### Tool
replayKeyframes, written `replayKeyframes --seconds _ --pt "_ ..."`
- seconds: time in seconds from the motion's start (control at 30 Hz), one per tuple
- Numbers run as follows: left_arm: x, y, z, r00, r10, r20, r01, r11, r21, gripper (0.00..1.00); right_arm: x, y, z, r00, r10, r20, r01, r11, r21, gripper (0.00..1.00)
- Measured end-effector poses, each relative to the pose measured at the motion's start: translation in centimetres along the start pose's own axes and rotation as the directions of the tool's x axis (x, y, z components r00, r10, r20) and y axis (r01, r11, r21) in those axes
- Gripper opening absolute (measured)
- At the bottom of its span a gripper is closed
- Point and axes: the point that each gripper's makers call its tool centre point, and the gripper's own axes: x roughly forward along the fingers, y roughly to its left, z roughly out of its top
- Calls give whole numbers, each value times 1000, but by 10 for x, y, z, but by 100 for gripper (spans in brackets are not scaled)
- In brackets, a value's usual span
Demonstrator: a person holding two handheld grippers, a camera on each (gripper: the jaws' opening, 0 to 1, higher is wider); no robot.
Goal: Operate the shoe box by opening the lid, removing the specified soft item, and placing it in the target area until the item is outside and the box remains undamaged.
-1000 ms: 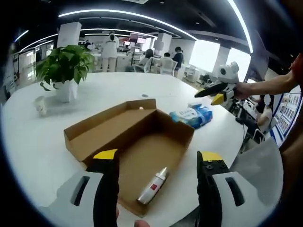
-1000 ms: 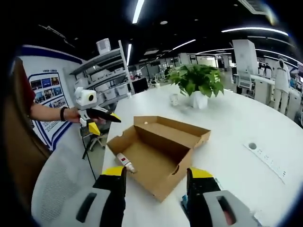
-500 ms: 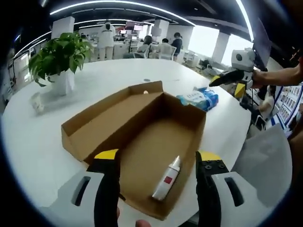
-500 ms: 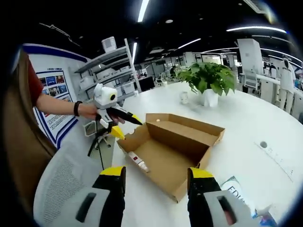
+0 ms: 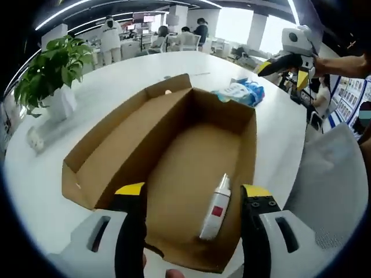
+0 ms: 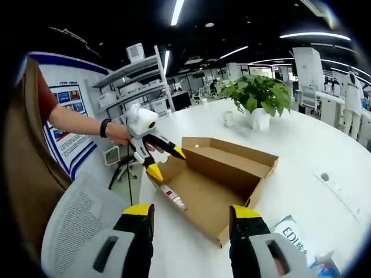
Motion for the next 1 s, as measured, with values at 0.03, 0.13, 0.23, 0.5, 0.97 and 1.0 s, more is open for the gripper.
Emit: replayKeyframes --seconds 0.03,0.13,0.23,0.5,0.97,1.0 --pt "1 0 0 1000 -1 -4 1 1000 4 65 0 0 0 1000 -1 -1 1 1000 1 49" --pt "4 0 0 1000 -12 -17 12 1000 17 65 -2 -1 -2 1000 -3 -3 3 1000 0 49" --pt "7 -1 -1 999 -18 -30 20 999 36 65 -3 0 -3 1000 -6 -2 6 1000 2 50" --pt "21 -1 -16 990 -55 -126 69 992 108 66 -6 3 -6 1000 -9 1 9 1000 13 50" --pt "48 -6 -34 958 -114 -263 168 966 194 66 -15 7 -9 1000 -22 -1 22 999 26 50" --pt "49 -7 -36 956 -113 -270 172 964 204 66 -16 7 -9 1000 -25 0 25 999 28 50"
